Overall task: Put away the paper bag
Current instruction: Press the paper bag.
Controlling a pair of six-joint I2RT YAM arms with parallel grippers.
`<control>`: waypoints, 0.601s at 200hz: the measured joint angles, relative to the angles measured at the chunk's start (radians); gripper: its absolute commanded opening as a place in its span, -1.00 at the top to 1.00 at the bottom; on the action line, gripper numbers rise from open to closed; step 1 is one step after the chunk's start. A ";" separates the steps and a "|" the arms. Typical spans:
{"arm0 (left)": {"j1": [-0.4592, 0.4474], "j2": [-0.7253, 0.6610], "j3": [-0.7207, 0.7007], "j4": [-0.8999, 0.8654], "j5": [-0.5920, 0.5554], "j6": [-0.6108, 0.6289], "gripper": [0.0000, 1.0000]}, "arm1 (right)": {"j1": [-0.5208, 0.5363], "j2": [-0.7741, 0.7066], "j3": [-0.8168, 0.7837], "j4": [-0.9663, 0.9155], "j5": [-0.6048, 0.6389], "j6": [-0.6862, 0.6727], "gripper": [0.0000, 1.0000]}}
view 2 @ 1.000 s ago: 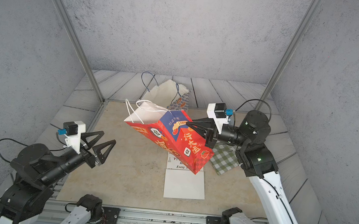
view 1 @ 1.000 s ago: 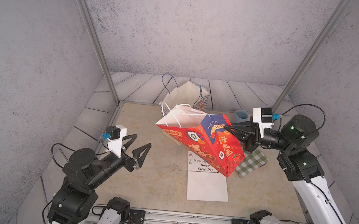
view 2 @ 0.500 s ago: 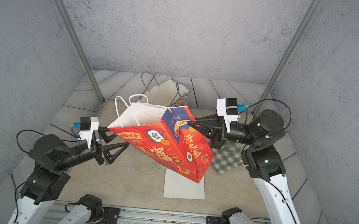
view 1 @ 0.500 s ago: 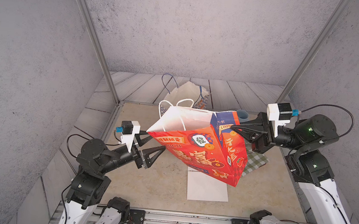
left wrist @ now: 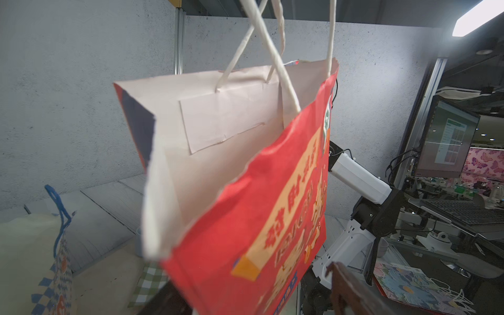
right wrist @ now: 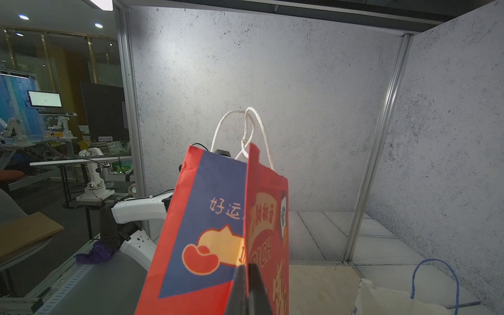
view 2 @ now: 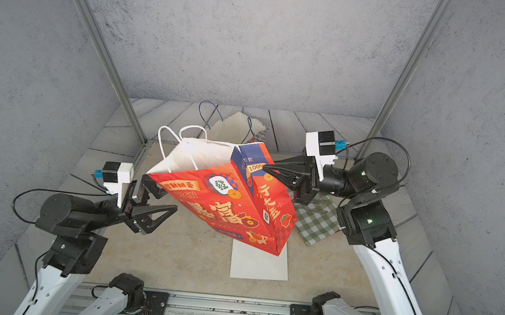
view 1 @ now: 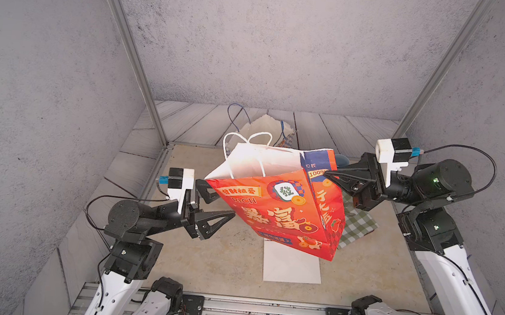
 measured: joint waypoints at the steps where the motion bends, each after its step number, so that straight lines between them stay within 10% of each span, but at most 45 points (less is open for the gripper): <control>1: -0.001 0.002 0.001 0.002 0.001 0.000 -0.54 | 0.001 0.001 0.000 0.000 0.000 0.000 1.00; 120: -0.089 0.058 0.021 0.061 -0.031 0.045 0.24 | 0.087 0.040 -0.012 0.037 0.004 0.018 1.00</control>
